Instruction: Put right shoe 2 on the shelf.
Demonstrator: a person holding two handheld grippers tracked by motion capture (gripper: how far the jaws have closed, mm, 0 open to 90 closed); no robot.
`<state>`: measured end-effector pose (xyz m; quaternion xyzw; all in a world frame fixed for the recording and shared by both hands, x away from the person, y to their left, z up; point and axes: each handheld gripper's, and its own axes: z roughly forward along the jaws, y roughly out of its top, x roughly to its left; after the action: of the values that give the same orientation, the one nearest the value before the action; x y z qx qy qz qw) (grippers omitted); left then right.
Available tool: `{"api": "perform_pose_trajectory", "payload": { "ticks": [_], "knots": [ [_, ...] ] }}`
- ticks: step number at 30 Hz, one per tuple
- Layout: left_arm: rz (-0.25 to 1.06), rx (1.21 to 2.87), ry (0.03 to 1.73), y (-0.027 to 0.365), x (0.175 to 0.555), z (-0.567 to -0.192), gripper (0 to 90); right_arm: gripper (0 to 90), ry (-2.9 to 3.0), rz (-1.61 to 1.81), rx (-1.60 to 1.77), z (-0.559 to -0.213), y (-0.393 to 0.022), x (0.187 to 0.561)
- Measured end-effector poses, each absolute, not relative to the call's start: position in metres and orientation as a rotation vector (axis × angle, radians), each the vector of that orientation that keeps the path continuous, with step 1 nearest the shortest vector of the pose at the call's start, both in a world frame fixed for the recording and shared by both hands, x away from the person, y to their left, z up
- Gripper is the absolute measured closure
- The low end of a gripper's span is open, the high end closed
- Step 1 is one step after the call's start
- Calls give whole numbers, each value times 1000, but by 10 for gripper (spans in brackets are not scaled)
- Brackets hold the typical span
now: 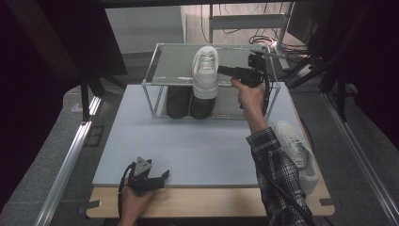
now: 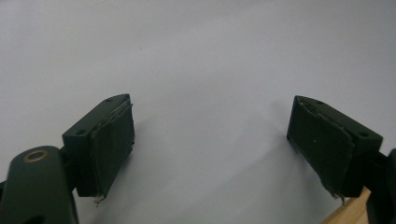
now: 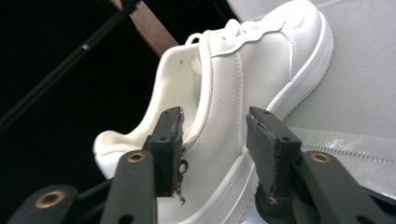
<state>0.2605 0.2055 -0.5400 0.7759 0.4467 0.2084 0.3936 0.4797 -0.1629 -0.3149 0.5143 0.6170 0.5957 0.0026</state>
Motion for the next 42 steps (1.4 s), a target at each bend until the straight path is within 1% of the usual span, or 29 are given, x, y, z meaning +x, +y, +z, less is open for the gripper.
{"api": "perform_pose_trajectory", "payload": {
  "ticks": [2,4,7,16,21,27,35,42],
  "knots": [
    [528,1969,1133,205,261,-540,151,607,1917,1906,1601,-316,-165,474],
    [528,1969,1133,205,261,-540,151,621,1933,1891,1587,-317,-167,469],
    [528,1968,1134,205,261,-540,151,668,1968,1869,1568,-318,-168,461],
    [529,1969,1134,205,260,-540,151,852,2045,1895,1505,-329,-166,443],
    [529,1968,1134,205,261,-540,151,890,2098,1876,1470,-337,-161,431],
    [529,1968,1134,205,261,-540,151,893,2144,1822,1426,-345,-154,424],
    [529,1967,1134,205,261,-540,151,893,2155,1821,1437,-353,-148,430],
    [530,1967,1135,205,261,-540,151,894,2134,1805,1438,-351,-144,431]
  ]
}}
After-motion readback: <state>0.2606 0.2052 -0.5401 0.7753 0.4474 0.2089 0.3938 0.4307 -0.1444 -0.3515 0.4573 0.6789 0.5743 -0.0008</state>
